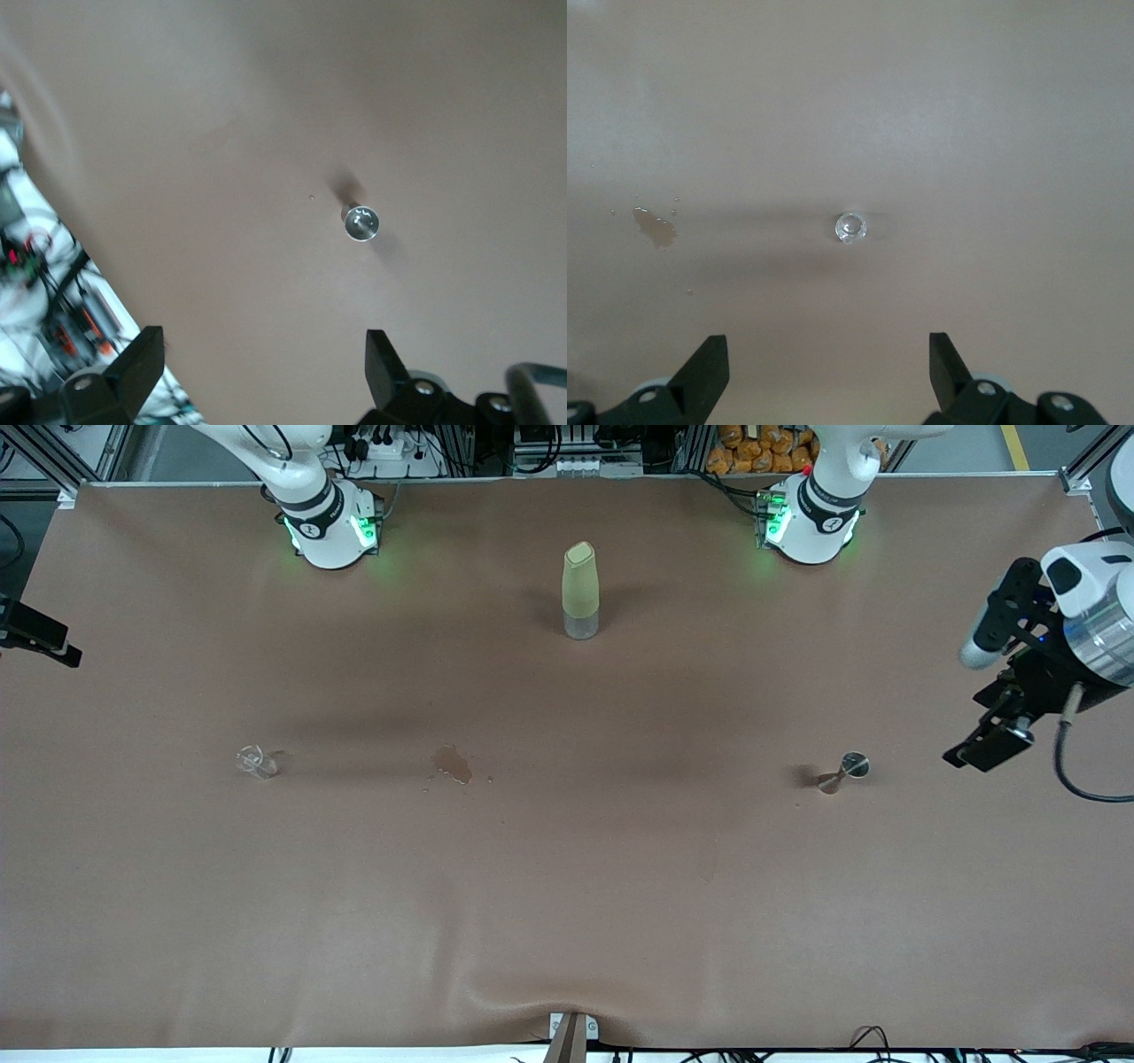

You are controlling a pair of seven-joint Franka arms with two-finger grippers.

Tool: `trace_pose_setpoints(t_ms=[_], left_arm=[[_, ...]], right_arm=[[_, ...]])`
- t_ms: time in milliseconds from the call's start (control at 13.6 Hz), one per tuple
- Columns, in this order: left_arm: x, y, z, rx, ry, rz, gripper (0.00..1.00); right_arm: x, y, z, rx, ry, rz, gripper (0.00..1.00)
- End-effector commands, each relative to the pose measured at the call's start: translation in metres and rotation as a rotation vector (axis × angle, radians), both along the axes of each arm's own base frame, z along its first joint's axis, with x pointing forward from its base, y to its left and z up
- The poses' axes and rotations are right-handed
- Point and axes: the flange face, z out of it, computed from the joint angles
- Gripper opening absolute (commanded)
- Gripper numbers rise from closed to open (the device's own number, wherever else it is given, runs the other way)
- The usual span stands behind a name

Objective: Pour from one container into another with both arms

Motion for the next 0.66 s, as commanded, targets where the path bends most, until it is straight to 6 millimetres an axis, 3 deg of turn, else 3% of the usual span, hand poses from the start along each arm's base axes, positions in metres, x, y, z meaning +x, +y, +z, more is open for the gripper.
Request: trace_pose_setpoints(t_ms=[0,369,590], left_arm=[[0.0007,0.0081,0.0046,-0.004,-0.005,0.221,1.0],[0.0024,0.0152,0.0055,-0.03,0.008,0.641,1.0],[0.0026,0.0176,0.0055,-0.029,0.011,0.788,1.0]], right_arm=[[-0.001,-0.002,0.0006,-0.004,-0.003,-0.022,1.0],[-0.0011,-0.0027,0.0013,-0.003,-0.005,-0.021,1.0],[-0.0013,-0.004,0.0013,0.0,-0.005,-0.023,1.0]])
